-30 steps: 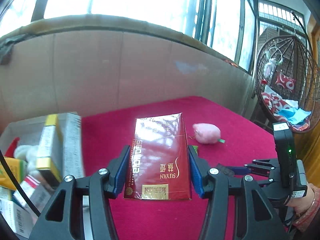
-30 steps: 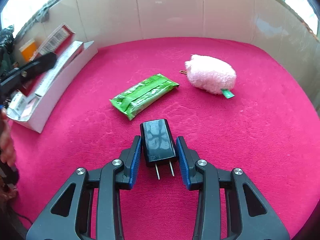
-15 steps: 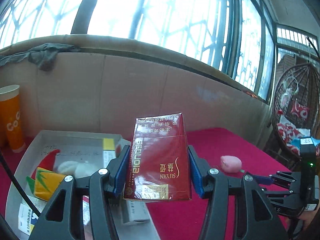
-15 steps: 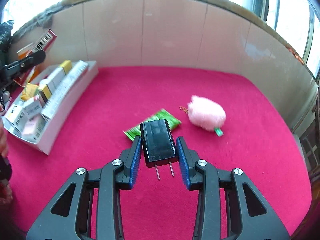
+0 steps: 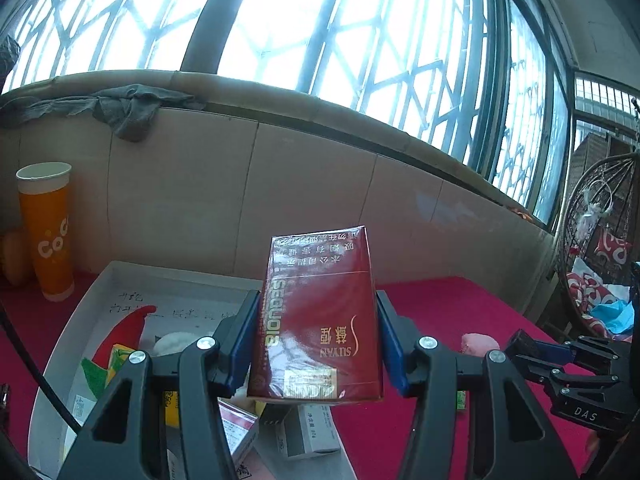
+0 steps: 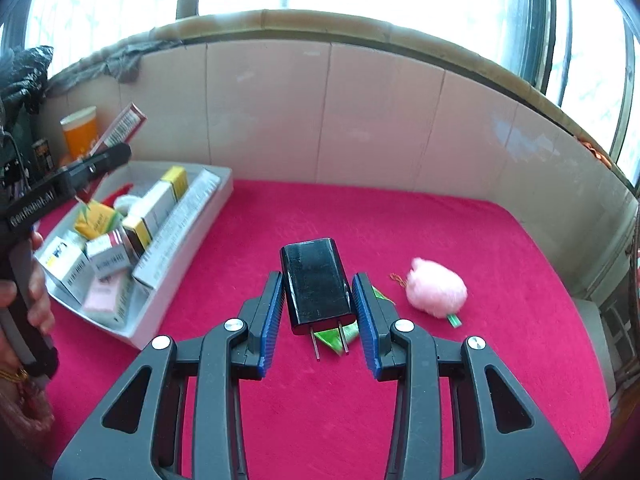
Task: Organize objects
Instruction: 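Carry red pack in left gripper and black charger in right gripper over tray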
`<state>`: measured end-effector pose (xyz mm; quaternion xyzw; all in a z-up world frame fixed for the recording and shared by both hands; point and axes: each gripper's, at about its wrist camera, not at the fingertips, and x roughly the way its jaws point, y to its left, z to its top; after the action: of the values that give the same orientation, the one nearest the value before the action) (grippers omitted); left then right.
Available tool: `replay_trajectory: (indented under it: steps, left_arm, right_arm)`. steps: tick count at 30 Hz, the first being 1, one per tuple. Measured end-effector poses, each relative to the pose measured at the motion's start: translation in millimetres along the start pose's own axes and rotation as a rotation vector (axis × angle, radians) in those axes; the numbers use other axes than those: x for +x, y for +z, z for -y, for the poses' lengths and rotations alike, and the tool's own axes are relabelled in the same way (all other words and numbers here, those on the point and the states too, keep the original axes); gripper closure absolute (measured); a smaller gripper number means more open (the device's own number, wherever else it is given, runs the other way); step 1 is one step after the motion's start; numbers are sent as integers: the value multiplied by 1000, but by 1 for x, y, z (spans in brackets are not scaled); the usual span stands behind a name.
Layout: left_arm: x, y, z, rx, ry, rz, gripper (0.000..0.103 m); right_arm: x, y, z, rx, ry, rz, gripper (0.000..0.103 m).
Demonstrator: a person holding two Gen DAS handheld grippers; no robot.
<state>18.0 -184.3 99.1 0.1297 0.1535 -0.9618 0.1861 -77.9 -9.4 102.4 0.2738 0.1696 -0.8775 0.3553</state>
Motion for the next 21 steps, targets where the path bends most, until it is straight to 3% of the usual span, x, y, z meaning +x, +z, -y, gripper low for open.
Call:
replay_trajectory:
  steps: [21]
  left_arm:
    - [-5,12,-58,-125,68,11,49]
  right_arm:
    - [10,35,-51,-13,105,12,69]
